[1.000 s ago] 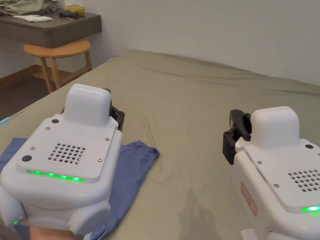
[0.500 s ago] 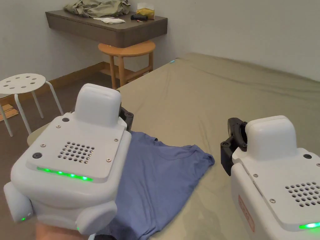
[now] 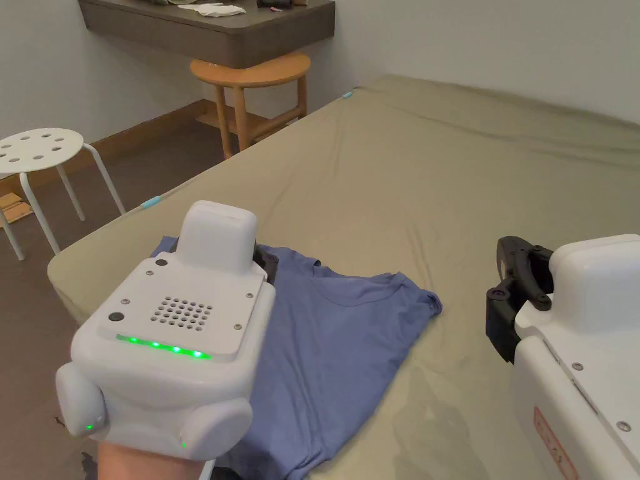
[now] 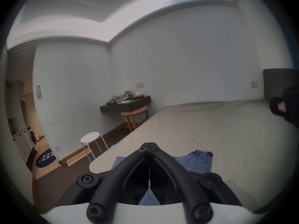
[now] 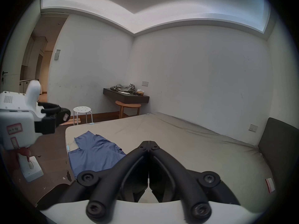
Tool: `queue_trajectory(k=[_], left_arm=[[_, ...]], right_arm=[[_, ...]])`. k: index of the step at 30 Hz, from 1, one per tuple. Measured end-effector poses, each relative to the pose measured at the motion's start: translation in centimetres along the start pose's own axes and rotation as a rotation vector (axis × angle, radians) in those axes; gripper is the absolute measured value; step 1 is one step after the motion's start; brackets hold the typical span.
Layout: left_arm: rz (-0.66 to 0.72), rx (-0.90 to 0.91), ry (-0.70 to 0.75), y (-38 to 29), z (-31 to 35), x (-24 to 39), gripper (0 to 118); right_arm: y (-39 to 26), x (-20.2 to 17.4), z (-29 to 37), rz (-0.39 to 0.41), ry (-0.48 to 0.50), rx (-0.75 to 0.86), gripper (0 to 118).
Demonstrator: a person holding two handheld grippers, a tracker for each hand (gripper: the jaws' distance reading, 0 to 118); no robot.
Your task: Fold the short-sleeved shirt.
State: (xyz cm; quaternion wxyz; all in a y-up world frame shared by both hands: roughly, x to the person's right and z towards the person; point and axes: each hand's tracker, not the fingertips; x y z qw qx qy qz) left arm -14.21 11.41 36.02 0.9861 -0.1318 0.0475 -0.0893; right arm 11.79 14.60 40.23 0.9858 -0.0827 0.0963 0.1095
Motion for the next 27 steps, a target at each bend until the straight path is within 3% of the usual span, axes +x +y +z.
queue_trajectory(k=[7,12,13,14,15,18,19,20,23,27], left_arm=[[0.066,-0.278,-0.119,-4.2,-9.8,1.3,0],[0.006,-0.439,-0.170,-8.5,-16.6,3.2,0],[-0.016,-0.480,-0.182,-9.8,-18.1,3.7,7],[-0.028,-0.513,-0.191,-10.8,-19.3,4.0,26],[-0.024,-0.537,-0.193,-11.6,-20.2,4.2,62],[-0.053,-0.623,-0.142,-13.9,-22.2,5.0,86],[-0.063,-0.640,-0.133,-14.5,-22.8,5.1,104],[-0.059,-0.634,-0.138,-14.9,-23.3,5.0,115],[-0.038,-0.668,-0.135,-15.5,-23.8,5.4,118],[0.110,-0.769,-0.232,-15.6,-25.1,3.8,118]], right_arm=[[-1.7,2.3,-1.9,0.012,-0.049,-0.068,2],[-3.0,4.3,-3.2,0.007,-0.085,-0.108,2],[-3.3,4.6,-3.5,0.003,-0.097,-0.120,2],[-3.6,4.9,-3.7,0.000,-0.104,-0.131,2],[-3.8,5.2,-3.9,-0.002,-0.109,-0.139,2],[-4.7,5.8,-4.3,-0.005,-0.126,-0.170,2],[-5.0,5.9,-4.3,-0.001,-0.134,-0.179,2],[-5.3,6.0,-4.4,0.004,-0.143,-0.187,2],[-6.0,6.2,-4.6,0.008,-0.155,-0.210,2],[-6.6,6.2,-4.8,-0.007,-0.156,-0.230,2]])
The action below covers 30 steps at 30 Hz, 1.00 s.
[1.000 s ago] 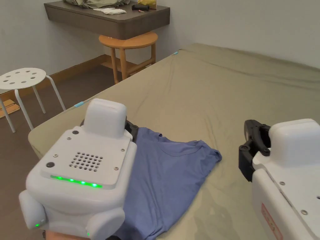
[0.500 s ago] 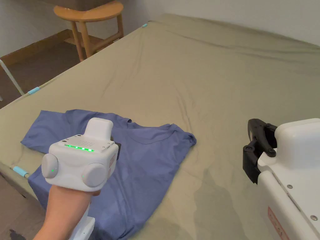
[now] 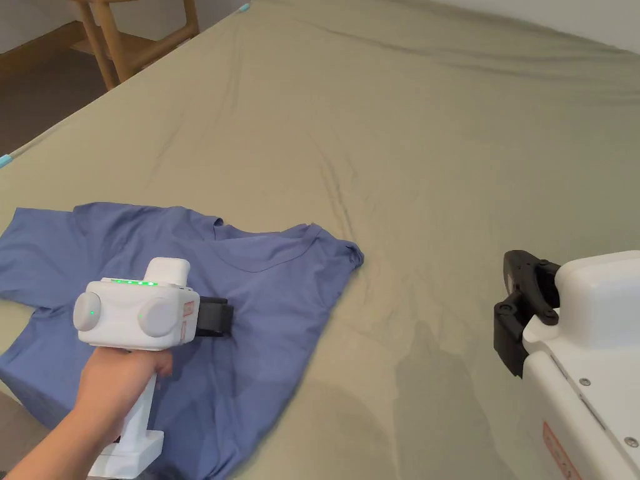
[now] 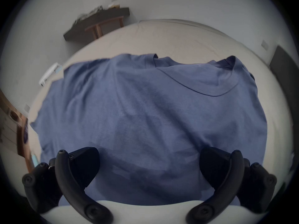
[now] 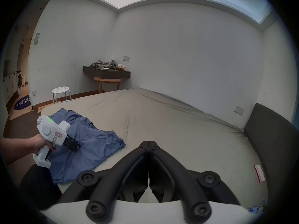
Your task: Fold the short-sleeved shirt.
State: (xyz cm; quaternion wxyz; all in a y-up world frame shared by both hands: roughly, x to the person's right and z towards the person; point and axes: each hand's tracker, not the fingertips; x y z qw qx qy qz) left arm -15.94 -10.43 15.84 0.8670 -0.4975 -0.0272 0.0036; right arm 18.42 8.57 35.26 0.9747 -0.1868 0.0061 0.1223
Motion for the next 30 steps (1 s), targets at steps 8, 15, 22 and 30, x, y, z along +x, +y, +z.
queue_trajectory(k=[8,15,22,30], left_arm=[[-0.084,0.096,0.015,-0.6,3.0,2.5,70],[-0.152,0.147,0.044,-1.7,0.8,2.6,0],[-0.062,0.348,-0.055,-1.8,8.1,2.1,0],[-0.053,0.544,-0.127,-1.0,16.1,2.3,0]], right_arm=[[-0.4,-0.7,0.8,0.007,0.017,-0.009,2],[0.0,-0.1,2.8,0.035,-0.001,0.012,2],[0.5,1.0,5.4,0.023,-0.040,0.050,2],[1.1,2.0,8.3,-0.024,-0.059,0.096,2]])
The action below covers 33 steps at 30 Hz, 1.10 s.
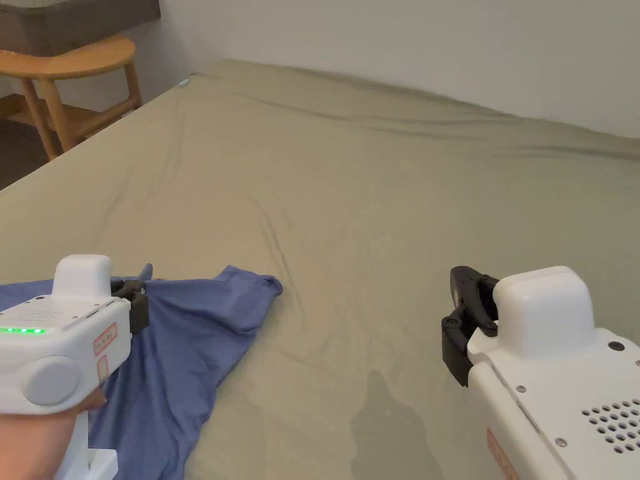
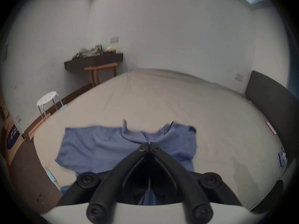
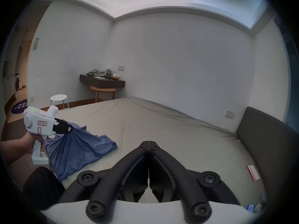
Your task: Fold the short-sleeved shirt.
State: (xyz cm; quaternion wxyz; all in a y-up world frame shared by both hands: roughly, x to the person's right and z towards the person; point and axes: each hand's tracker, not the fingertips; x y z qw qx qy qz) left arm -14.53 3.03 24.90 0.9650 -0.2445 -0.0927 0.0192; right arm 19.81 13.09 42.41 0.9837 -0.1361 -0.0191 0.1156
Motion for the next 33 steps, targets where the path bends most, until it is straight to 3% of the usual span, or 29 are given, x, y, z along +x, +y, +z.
queue_trajectory(k=[5,12,20,27,33], left_arm=[[0.005,0.156,-0.032,3.9,4.4,1.4,0],[-0.088,0.399,-0.061,10.7,10.3,5.0,0],[-0.182,0.642,-0.202,19.1,16.3,11.5,0],[-0.301,0.736,-0.292,23.1,17.3,18.6,0],[-0.366,0.707,-0.443,22.9,14.9,26.6,0]], right_arm=[[0.4,0.6,1.6,-0.008,-0.019,0.024,2],[0.9,1.8,3.9,-0.025,-0.055,0.078,2],[1.1,4.4,6.3,-0.072,-0.124,0.123,2],[0.4,8.2,8.8,-0.098,-0.238,0.135,2],[-1.6,12.0,11.4,-0.115,-0.363,0.104,2]])
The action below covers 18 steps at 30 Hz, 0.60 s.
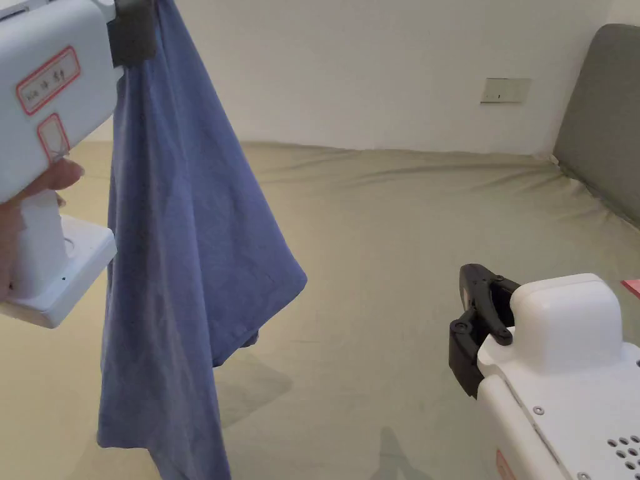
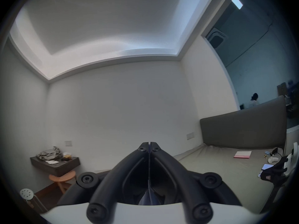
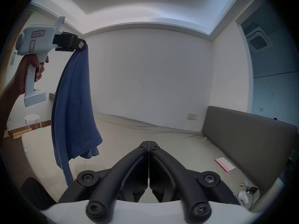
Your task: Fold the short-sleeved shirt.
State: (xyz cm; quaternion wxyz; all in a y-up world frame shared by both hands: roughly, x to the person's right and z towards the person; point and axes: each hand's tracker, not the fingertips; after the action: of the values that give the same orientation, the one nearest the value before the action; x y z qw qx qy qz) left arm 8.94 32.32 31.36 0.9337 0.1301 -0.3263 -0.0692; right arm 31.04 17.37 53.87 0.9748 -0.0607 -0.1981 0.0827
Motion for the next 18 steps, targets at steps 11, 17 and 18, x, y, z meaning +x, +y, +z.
queue_trajectory(k=[11,17,18], left_arm=[[-0.084,-0.288,-0.293,-13.0,-12.0,16.7,0],[-0.209,-0.633,-0.333,-26.9,-14.6,23.0,0],[-0.205,-0.681,-0.329,-28.7,-14.7,23.4,0]], right_arm=[[-4.7,7.1,-1.2,-0.042,-0.155,-0.123,2],[-7.6,8.8,-2.7,-0.060,-0.174,-0.201,2],[-8.0,8.9,-2.8,-0.061,-0.172,-0.210,2]])
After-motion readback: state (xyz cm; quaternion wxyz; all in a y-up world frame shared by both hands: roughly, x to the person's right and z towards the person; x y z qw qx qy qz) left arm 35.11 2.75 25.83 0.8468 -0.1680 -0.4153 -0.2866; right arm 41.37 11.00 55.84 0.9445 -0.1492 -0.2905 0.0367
